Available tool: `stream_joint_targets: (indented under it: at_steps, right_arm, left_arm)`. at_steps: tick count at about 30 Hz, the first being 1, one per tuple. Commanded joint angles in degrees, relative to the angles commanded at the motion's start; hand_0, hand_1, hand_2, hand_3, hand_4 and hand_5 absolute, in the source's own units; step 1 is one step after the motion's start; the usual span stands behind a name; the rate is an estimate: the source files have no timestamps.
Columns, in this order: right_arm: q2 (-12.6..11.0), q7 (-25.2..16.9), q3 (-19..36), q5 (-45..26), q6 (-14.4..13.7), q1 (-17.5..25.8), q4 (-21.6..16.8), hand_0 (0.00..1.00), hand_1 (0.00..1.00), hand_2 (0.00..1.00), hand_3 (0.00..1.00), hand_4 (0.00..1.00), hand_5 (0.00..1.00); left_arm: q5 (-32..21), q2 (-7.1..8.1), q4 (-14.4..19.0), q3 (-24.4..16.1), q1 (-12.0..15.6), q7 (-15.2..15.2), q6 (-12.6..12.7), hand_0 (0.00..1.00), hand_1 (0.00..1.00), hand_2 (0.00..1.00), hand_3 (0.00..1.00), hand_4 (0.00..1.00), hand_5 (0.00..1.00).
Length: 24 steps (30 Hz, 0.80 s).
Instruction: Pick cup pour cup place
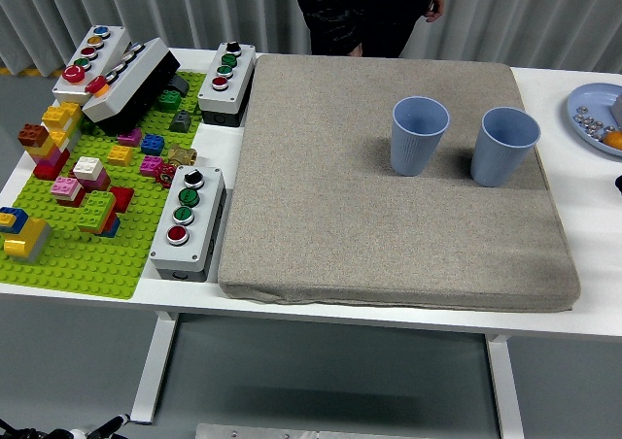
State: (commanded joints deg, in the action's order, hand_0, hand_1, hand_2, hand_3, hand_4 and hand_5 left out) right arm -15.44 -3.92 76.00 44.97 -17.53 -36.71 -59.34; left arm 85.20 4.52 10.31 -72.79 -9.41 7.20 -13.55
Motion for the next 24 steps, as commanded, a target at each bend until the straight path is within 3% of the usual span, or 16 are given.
stream_joint_targets:
  at_steps: [24]
  right_arm:
    - [-0.04, 0.17, -0.78, -0.25, 0.23, -0.43, -0.09, 0.955, 0.845, 0.840, 0.815, 0.740, 0.998]
  left_arm:
    - [0.66, -0.16, 0.00, -0.65, 0.17, 0.34, -0.04, 0.855, 0.867, 0.883, 0.772, 0.599, 0.998]
